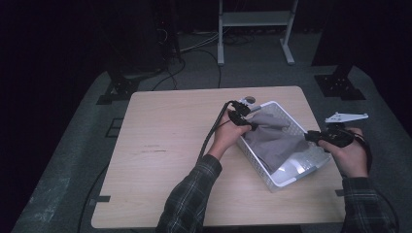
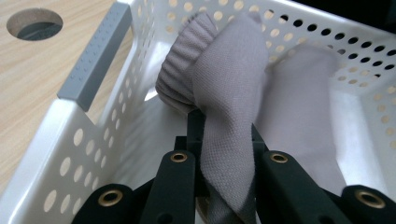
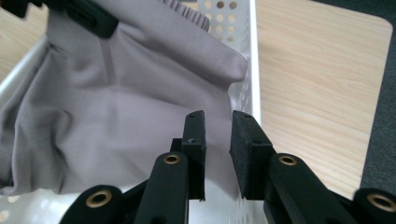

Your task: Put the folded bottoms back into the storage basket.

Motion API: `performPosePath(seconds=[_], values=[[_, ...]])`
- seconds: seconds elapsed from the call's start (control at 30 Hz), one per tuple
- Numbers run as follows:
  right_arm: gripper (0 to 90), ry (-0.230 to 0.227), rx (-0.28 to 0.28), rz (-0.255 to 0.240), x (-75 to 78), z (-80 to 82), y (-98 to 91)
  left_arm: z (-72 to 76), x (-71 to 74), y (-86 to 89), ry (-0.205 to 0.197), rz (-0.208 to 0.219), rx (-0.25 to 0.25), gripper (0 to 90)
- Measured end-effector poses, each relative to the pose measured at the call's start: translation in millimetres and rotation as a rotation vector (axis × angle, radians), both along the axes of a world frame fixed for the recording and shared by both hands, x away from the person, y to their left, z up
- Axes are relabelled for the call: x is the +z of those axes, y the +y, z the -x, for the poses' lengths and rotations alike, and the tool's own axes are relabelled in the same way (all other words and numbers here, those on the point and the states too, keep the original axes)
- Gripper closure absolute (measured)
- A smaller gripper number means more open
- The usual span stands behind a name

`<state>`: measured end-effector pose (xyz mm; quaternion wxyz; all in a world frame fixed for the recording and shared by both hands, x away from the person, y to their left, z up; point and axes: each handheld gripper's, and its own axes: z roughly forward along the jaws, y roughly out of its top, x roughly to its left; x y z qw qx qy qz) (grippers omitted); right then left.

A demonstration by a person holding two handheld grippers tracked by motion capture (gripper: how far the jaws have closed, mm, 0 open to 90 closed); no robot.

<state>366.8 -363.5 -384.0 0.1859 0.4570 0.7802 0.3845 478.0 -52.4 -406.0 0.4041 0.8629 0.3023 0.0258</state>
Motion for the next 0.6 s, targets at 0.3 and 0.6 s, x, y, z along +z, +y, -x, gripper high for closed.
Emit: performPosePath(seconds=[0.3, 0.6], values=[[74.5, 0.061, 0.085, 0.049, -10.9, -7.5, 31.6, -1.4, -4.3, 0.7, 0.015, -0.009, 0.003, 79.6], [62.3, 0.17, 0.112, 0.14, -29.9, -31.3, 61.7, -1.0, -7.2, -0.3, 0.019, 0.002, 0.007, 79.3]])
